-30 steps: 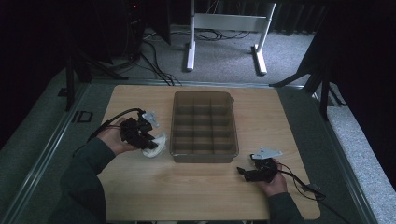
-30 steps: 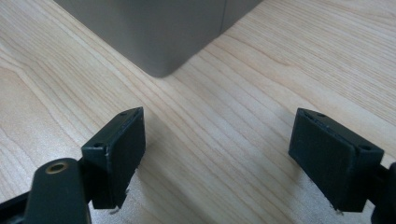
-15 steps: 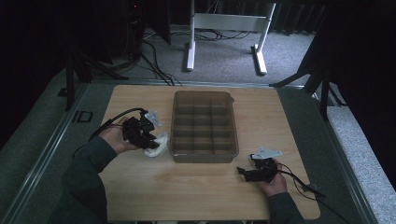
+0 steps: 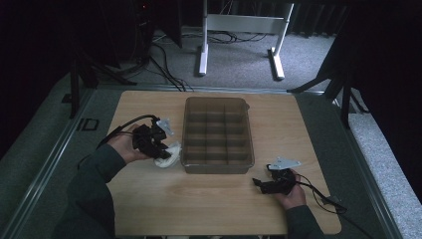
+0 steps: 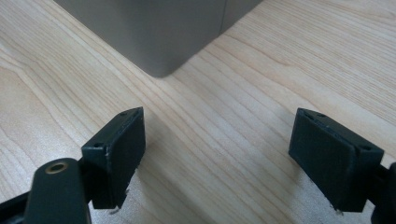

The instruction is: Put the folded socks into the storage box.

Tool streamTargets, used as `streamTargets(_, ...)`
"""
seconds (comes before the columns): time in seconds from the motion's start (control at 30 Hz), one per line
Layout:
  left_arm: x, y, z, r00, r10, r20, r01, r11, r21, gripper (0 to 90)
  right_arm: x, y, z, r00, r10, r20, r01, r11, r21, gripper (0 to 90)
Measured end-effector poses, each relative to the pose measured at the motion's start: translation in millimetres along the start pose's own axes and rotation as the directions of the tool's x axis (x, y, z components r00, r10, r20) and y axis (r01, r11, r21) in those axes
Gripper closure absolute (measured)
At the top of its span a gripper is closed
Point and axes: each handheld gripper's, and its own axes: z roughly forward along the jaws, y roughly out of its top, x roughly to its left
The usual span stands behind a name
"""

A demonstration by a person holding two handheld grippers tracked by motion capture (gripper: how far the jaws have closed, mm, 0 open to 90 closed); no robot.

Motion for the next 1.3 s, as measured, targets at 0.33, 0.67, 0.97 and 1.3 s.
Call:
streamTargets(0.33, -0.6, 12.0, 0.8, 0.9996, 0.028, 0.005, -0.028, 0.9995, 0.012, 73.5, 0.0, 0.0, 0.0, 1.0000, -0.001, 0.000, 0.001, 1.000, 0.000, 18.3)
streamTargets(0.67, 1.0, 19.2, 8.3, 0.9988, 0.048, 0.010, -0.048, 0.9988, 0.004, 73.5, -0.1, 0.0, 0.1, 1.0000, -0.001, 0.000, 0.001, 1.000, -0.001, 18.3)
streamTargets(0.97, 0.4, 24.7, 10.6, 0.9975, 0.069, 0.014, -0.069, 0.9976, -0.003, 73.6, -0.1, 0.0, 0.1, 1.0000, -0.001, 0.000, 0.001, 1.000, 0.000, 18.3)
streamTargets(1.3, -2.2, 41.1, 9.7, 0.9927, 0.119, 0.016, -0.119, 0.9928, 0.010, 73.5, 0.0, 0.0, 0.1, 1.0000, -0.002, -0.002, 0.002, 1.000, -0.001, 18.3)
